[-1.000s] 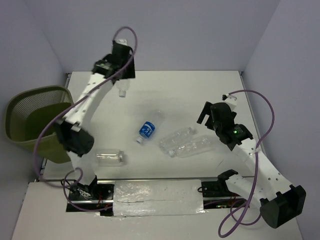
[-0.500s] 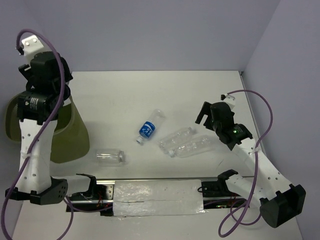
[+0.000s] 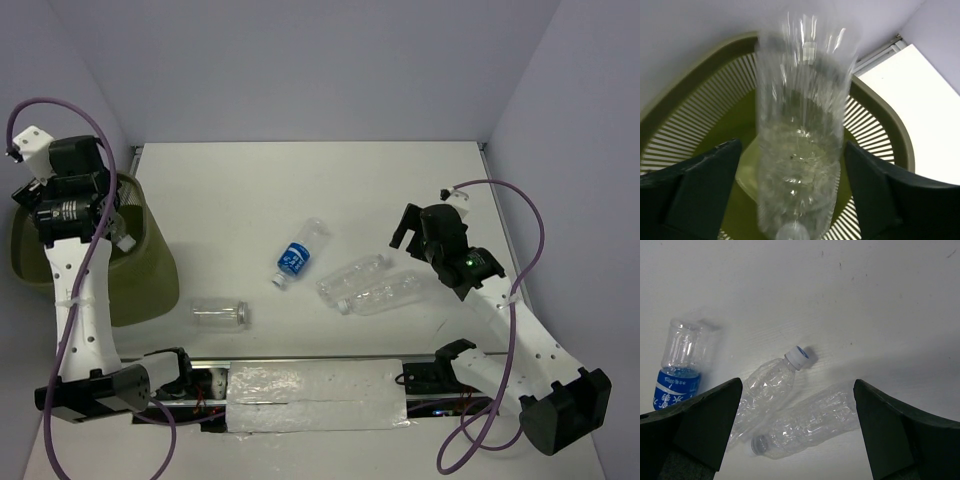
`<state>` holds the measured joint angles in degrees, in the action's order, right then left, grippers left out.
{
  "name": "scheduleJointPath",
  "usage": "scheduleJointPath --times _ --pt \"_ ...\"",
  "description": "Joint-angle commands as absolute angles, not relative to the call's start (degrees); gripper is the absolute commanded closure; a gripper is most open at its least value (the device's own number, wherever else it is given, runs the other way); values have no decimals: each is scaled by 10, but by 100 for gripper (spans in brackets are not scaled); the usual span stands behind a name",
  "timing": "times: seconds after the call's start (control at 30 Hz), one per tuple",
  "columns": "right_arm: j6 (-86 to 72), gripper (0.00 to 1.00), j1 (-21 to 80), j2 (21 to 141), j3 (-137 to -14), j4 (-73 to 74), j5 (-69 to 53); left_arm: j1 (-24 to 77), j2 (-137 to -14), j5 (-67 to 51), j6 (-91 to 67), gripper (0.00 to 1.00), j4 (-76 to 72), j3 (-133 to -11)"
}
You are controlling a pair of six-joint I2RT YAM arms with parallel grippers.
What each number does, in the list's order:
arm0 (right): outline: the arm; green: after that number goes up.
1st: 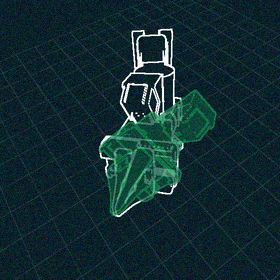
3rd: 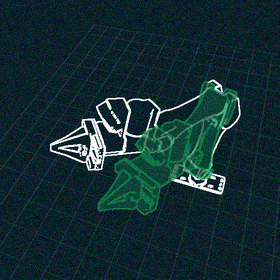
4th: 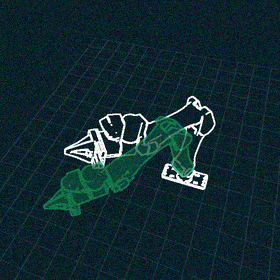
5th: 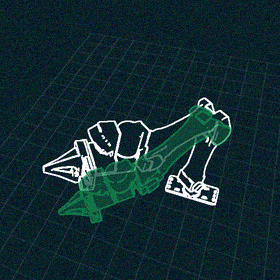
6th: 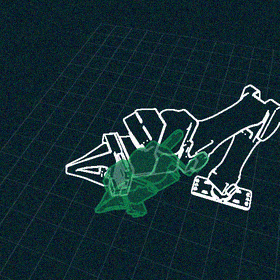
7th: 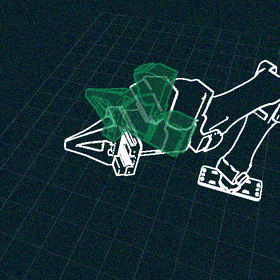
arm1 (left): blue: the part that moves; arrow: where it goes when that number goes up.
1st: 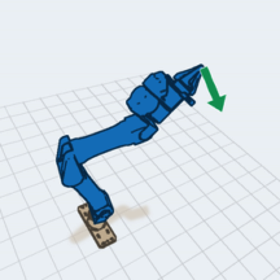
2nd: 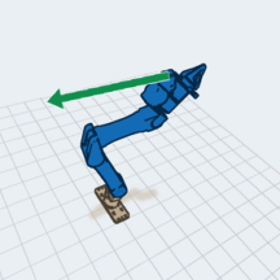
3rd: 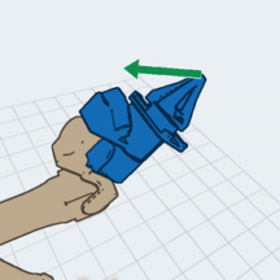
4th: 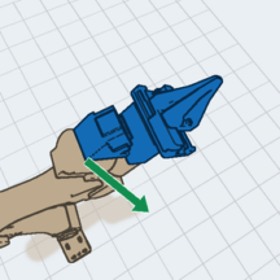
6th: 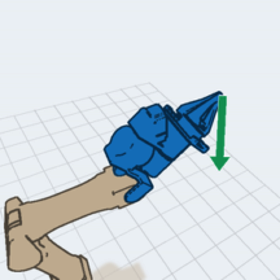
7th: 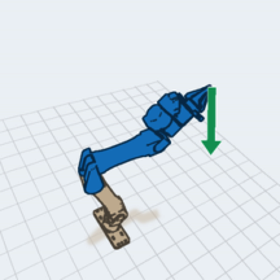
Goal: Put the plastic bottles in the bin
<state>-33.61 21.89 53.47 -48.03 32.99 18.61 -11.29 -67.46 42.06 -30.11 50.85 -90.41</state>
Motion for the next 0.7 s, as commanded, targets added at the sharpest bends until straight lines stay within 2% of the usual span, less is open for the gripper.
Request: scheduleJointPath --times 0.0,0.17,0.27,0.47,0.67 --pt "-333 0 221 535 -491 319 187 -117 -653 399 -306 1 469 -883" --pt "-335 0 221 541 -486 311 176 -106 -621 333 -272 1 448 -889" --pt "-339 0 221 548 -484 304 165 -62 -631 325 -255 1 474 -945" --pt "-355 0 222 554 -477 294 152 162 -663 337 -230 1 570 -1019" --pt "-361 0 222 551 -475 303 154 426 -681 379 -358 1 641 -914"
